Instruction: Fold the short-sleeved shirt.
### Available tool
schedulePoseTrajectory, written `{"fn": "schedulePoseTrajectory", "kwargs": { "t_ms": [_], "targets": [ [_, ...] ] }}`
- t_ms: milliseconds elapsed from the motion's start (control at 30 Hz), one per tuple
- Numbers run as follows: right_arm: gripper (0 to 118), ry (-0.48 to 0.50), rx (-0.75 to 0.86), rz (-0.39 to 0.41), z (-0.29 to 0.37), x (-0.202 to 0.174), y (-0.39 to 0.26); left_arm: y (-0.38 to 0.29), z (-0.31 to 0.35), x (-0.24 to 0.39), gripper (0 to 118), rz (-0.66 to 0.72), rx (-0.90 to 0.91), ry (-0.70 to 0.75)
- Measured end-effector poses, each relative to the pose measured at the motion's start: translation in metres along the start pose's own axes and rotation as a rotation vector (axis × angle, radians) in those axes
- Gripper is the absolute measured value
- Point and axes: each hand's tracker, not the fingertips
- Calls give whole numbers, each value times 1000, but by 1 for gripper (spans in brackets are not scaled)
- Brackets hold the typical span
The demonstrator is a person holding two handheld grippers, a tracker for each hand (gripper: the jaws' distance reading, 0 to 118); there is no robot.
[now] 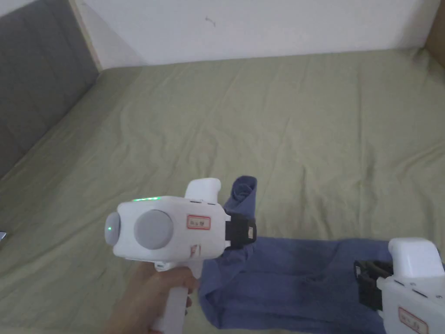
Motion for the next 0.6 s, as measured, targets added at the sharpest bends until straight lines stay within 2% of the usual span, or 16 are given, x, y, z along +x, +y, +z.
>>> {"fn": "schedulePoseTrajectory", "kwargs": {
  "t_ms": [167,267,300,333,367,400,433,600],
  "targets": [
    [0,-39,6,-52,11,26,-11,-17,-75,17,8,-19,-177,-38],
    [0,-66,-1,-61,16,35,-17,-26,-93,24,15,-123,-226,8],
    [0,-69,-2,-65,17,37,-19,-27,-91,25,31,-125,-217,5],
    [0,-70,-5,-70,18,39,-20,-28,-88,25,66,-121,-203,2],
    [0,-68,-8,-80,18,40,-22,-29,-82,25,91,-110,-154,-12],
    [0,-66,-10,-88,16,41,-23,-27,-75,24,104,-88,-119,-41],
    [0,-63,-11,-94,16,41,-23,-24,-66,20,108,-63,-91,-67],
    [0,-38,0,-114,12,35,-24,-12,-30,-10,105,120,-77,-116]
  ]
}}
